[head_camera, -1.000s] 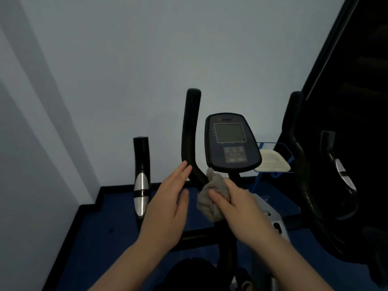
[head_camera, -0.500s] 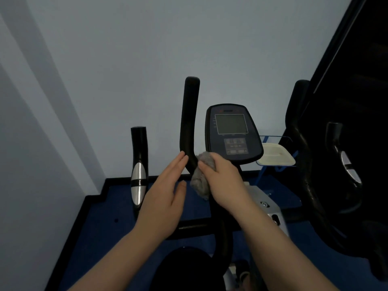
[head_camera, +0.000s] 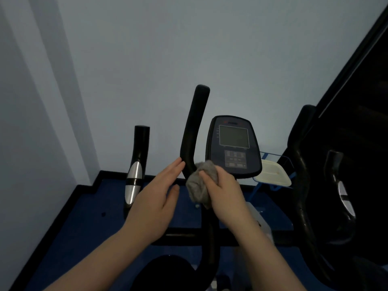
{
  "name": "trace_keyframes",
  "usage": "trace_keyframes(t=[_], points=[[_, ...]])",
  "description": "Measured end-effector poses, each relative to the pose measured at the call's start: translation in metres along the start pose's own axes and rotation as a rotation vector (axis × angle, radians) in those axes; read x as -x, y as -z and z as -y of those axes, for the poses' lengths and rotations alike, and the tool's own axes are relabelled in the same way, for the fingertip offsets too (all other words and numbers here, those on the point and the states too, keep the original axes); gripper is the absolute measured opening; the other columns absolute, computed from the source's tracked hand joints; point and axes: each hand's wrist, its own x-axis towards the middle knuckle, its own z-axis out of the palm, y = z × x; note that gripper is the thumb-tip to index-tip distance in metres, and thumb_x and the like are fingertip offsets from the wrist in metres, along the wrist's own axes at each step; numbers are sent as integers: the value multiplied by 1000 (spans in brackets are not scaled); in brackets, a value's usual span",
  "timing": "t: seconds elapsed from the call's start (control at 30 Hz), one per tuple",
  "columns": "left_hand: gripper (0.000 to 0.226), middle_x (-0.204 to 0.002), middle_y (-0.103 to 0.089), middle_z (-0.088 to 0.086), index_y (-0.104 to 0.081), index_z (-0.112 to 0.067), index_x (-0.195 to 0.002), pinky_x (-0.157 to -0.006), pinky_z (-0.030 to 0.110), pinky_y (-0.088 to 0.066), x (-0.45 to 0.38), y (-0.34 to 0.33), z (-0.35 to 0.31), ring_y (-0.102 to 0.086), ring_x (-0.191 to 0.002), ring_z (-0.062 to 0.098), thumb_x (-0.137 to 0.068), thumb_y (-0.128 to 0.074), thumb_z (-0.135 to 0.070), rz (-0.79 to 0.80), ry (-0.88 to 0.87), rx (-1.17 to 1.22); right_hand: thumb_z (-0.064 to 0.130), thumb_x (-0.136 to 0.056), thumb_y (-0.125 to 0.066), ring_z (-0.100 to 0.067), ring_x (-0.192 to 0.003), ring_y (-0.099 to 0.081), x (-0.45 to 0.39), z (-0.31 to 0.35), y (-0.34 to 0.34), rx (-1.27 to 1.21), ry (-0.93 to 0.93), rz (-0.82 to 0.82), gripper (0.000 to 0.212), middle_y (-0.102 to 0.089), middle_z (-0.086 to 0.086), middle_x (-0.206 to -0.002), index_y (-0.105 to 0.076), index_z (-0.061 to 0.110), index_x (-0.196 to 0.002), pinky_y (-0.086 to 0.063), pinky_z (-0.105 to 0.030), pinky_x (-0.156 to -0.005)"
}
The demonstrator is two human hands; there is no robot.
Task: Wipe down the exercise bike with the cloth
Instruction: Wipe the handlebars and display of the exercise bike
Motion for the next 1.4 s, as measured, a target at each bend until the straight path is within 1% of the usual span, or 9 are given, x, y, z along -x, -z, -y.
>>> trace_keyframes(t=[0.13, 0.27, 0.4, 0.6, 0.83, 0.97, 1.13, 1.33, 1.4], points=[[56, -151, -31, -26, -36, -38, -143, -111, 7, -22, -3, 0, 0, -28, -138, -12, -100, -49, -5, -19, 8, 2, 33, -99, -54, -2, -90, -61, -24, 16, 0, 39, 18, 11, 6, -65, 8, -99, -56, 30, -103, -53, -26, -82], [57, -151, -32, -26, -34, -42, -142, -113, 11, -23, 1, -1, 1, -28, -139, -10, -100, -49, -7, -3, 19, 8, 42, -96, -54, 6, -76, -61, 3, 4, -7, 0, 74, -70, 12, -65, 13, -82, -50, 33, -103, -45, -9, -59], [56, -151, -35, -22, -34, -42, -141, -112, 10, -25, -3, 1, -1, -31, -137, -10, -100, -50, -7, -22, 11, 10, 64, -80, -63, 11, -89, -59, 12, 4, -19, -19, 131, -65, 32, -63, 19, -96, -53, 44, -103, -44, -5, -69], [61, -151, -33, -25, -28, -50, -139, -115, 18, -28, 1, 0, -1, -30, -138, -11, -100, -49, -7, -4, 38, -3, 35, -95, -60, 11, -81, -62, 5, 0, -17, -82, 133, -56, 9, -69, 20, -85, -59, 40, -101, -43, -3, -63], [58, -151, -35, -23, -30, -48, -139, -117, 23, -28, -2, 2, -2, -31, -138, -9, -101, -48, -8, -8, 36, -1, 32, -98, -56, -1, -64, -60, -19, 11, -11, -104, 26, -18, 26, -67, 7, -70, -64, 20, -75, -46, -15, -60], [51, -151, -36, -24, -33, -45, -141, -116, 19, -27, 1, 2, -5, -31, -137, -11, -102, -47, -15, 4, 58, 36, 29, -98, -56, 3, -69, -64, 6, -9, -5, -155, 44, -54, 16, -70, 12, -71, -69, 27, -89, -46, -12, -62], [48, -152, -37, -19, -38, -35, -145, -117, 24, -29, -4, 4, -6, -33, -137, -9, -101, -48, -20, 3, 60, 32, 27, -96, -56, -9, -63, -58, -19, 9, -3, -49, -1, -56, 33, -61, 4, -62, -58, 19, -65, -47, -31, -65], [47, -151, -37, -20, -37, -39, -142, -116, 24, -30, 1, 2, -6, -34, -137, -8, -100, -48, -22, 8, 63, 31, 26, -97, -57, -5, -68, -67, 19, -11, 0, -108, 55, -66, 20, -71, 5, -73, -68, 16, -84, -53, -19, -62], [46, -151, -37, -21, -36, -41, -141, -113, 16, -30, -2, 4, -7, -35, -134, -12, -100, -49, -22, -1, 53, 17, 27, -96, -59, -12, -68, -67, 6, -4, 4, -82, 20, -43, 23, -69, 2, -69, -67, 13, -79, -57, -31, -68]])
